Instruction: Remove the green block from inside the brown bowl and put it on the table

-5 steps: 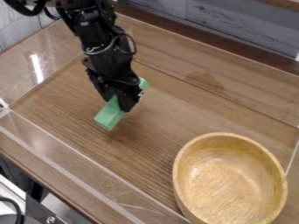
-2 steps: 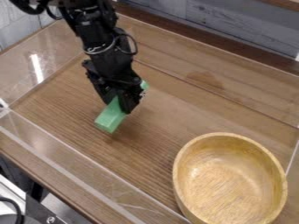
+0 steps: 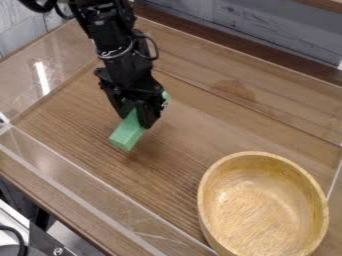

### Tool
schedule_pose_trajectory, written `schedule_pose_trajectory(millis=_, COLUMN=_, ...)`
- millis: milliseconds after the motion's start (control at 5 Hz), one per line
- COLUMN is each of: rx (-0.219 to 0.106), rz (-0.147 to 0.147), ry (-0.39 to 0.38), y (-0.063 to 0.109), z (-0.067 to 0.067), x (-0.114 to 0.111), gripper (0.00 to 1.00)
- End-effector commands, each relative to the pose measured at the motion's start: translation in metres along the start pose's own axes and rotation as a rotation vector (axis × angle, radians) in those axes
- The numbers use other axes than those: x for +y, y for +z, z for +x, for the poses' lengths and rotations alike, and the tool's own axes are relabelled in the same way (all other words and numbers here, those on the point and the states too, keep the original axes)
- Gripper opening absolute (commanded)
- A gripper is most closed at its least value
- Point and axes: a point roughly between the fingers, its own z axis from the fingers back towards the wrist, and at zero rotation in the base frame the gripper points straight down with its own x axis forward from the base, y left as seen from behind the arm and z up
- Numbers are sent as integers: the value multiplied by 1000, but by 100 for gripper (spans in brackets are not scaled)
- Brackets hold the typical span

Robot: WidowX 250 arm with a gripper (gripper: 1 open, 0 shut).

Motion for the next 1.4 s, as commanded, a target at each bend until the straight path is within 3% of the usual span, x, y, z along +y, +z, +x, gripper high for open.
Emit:
schedule_pose_trajectory(millis=0, rx=-43, rz=9, ry=-7, y=12, z=14, x=0, gripper=0)
schedule_pose_trajectory(millis=400, rx=-34, rz=-1, ry=4, y=10, z=16, x=0, gripper=0)
schedule_pose_trajectory(millis=600, rx=-28, rz=-5, ry=6, y=9, z=16, x=0, gripper=100)
schedule_pose_trajectory(millis=1200, rx=-16, rz=-31, ry=8, y=17, z=30, x=-11, gripper=100)
